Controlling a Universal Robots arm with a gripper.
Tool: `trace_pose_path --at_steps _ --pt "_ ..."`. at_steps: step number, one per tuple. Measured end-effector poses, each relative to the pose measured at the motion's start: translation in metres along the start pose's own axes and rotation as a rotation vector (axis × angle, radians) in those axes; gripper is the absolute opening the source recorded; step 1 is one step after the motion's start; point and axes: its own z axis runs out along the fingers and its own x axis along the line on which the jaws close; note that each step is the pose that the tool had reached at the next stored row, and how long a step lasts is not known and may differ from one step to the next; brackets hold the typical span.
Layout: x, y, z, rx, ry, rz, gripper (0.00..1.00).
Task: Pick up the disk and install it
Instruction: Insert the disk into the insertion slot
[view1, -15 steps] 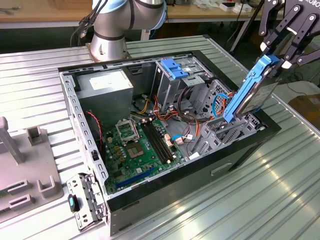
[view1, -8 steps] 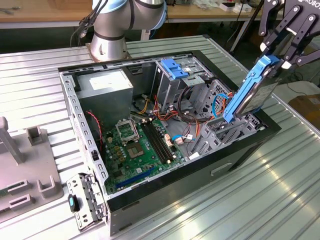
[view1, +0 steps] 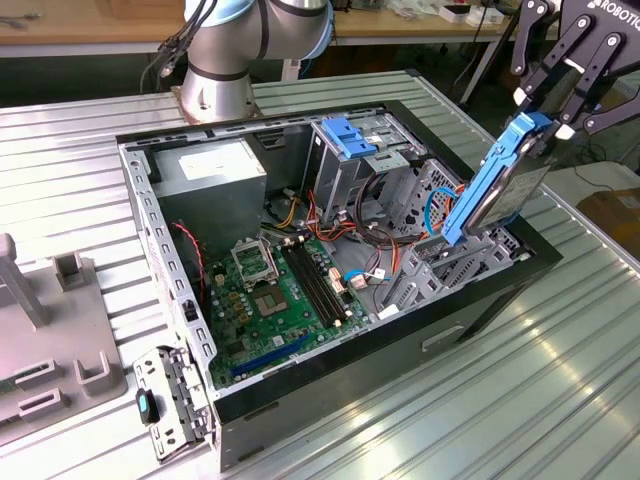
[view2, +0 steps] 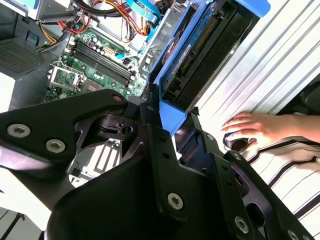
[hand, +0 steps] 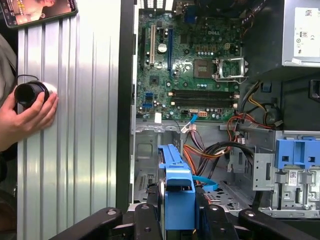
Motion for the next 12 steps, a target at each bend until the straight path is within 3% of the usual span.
trace_pose_path --at_steps 4,6,12 --pt "-0.0035 -0.0001 0.0001 0.0 0.0001 0.0 0.36" --pt "-0.0039 -0.0001 0.0035 0.0 -0.0001 0.0 0.36" --pt "-0.0047 0.0094 0.01 0.0039 0.0019 0.0 0.36"
